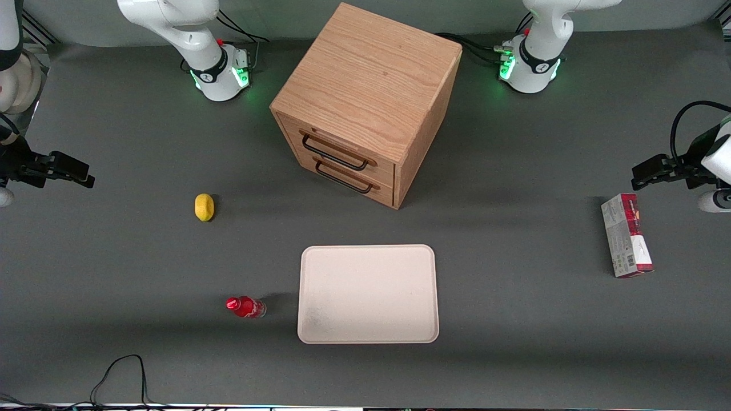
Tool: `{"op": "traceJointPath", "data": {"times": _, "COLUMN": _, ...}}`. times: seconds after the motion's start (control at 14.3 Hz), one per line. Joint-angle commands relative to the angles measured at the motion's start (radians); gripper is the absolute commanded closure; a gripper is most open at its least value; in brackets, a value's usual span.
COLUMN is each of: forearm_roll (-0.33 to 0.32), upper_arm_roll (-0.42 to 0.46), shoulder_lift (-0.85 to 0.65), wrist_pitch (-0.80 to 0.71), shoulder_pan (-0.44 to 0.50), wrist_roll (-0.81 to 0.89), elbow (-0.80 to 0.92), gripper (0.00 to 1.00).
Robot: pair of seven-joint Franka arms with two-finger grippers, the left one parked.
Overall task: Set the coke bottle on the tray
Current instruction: 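Move the right gripper down toward the red Coca-Cola bottle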
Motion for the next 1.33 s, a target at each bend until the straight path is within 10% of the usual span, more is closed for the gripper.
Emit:
{"op": "traceJointPath", "data": {"times": 0.0, "forearm_roll": 0.019, "upper_arm_roll": -0.014, "shoulder_lift": -0.006, "wrist_pitch": -0.002, "shoulder_pan": 0.017, "wrist_roll": 0.026, "elbow": -0.006, "gripper": 0.00}}
{"op": "traceJointPath", "data": {"times": 0.49, "forearm_roll": 0.017, "upper_arm_roll": 0.008, "shoulder_lift": 0.081, "wrist_pitch": -0.001, "shoulder_pan": 0.072, "wrist_roll": 0.071, "elbow": 0.057, "gripper": 0.00}}
{"op": "traceJointPath", "data": {"times": 1.26, "forearm_roll": 0.008, "upper_arm_roll": 0.052, "shoulder_lift": 0.607, "wrist_pitch": 0.030, "shoulder_pan": 0.221, "wrist_roll": 0.179, "elbow": 0.660, "gripper": 0.00}}
